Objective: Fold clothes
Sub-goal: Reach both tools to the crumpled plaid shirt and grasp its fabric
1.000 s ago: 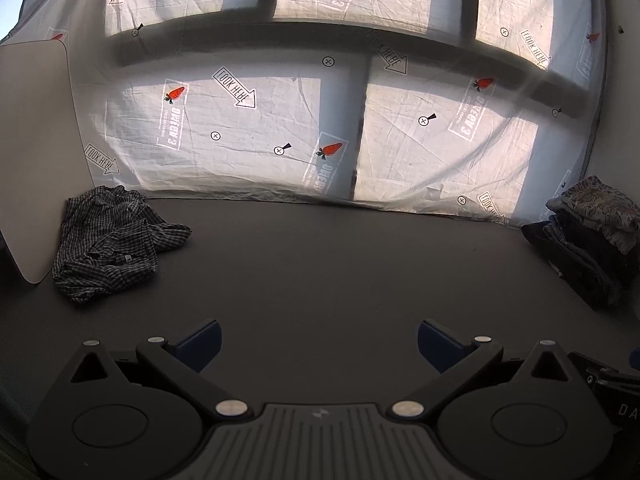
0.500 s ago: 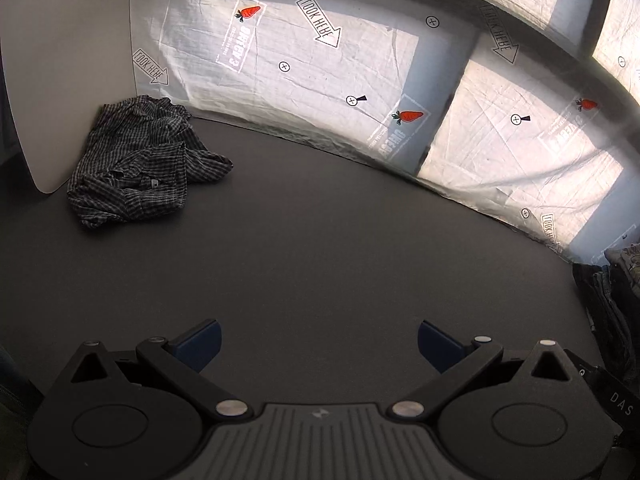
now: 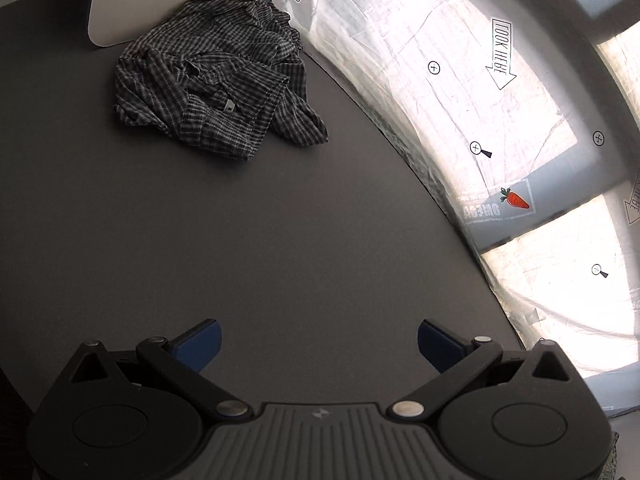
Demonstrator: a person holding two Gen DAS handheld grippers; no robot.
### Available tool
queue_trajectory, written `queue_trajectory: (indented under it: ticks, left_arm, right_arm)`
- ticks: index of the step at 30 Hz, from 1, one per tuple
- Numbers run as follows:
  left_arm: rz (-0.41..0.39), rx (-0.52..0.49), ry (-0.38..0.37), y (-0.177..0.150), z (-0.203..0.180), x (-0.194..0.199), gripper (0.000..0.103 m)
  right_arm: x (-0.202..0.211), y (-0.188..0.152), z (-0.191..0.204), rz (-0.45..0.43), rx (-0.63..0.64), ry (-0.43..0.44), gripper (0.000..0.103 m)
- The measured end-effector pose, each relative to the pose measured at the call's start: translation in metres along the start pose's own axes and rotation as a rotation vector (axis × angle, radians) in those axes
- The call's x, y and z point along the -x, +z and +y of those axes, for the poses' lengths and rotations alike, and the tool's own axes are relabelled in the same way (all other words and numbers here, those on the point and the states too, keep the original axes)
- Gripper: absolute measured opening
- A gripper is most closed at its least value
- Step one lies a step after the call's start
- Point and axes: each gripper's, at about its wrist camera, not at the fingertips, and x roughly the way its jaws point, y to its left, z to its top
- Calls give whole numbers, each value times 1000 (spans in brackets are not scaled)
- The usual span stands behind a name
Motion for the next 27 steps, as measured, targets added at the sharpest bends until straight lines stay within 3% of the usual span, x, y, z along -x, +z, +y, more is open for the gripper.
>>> queue_trajectory:
  ticks: [2, 8, 13, 17, 20, 23, 25, 27]
  left_arm:
    - [13, 79, -27, 31, 16, -24, 103]
    - [55, 424, -119, 109, 73, -94, 103]
    - [21, 566, -105, 146, 106, -129, 103]
    - [40, 641, -82, 165, 125, -151, 100]
    - [50, 669, -88, 175, 134, -163, 86]
    - [59, 670, -72, 185, 137, -173, 69]
    - [65, 687, -64, 189, 138, -176, 68]
    - [58, 714, -80, 190, 139, -178, 54]
  right_arm:
    - [-23, 10, 19, 18, 3, 5, 103]
    - [-116, 43, 79, 134, -22, 187, 103]
    - [-194, 71, 130, 232, -43, 338, 102]
    - [-248, 87, 177, 324, -145, 480, 82]
    - [-291, 89, 204, 407, -285, 590, 62]
    - [-318, 88, 226, 427, -299, 599, 49]
    - [-328, 87, 238, 431, -300, 594, 45]
    - [-335, 85, 244, 443, -324, 594, 36]
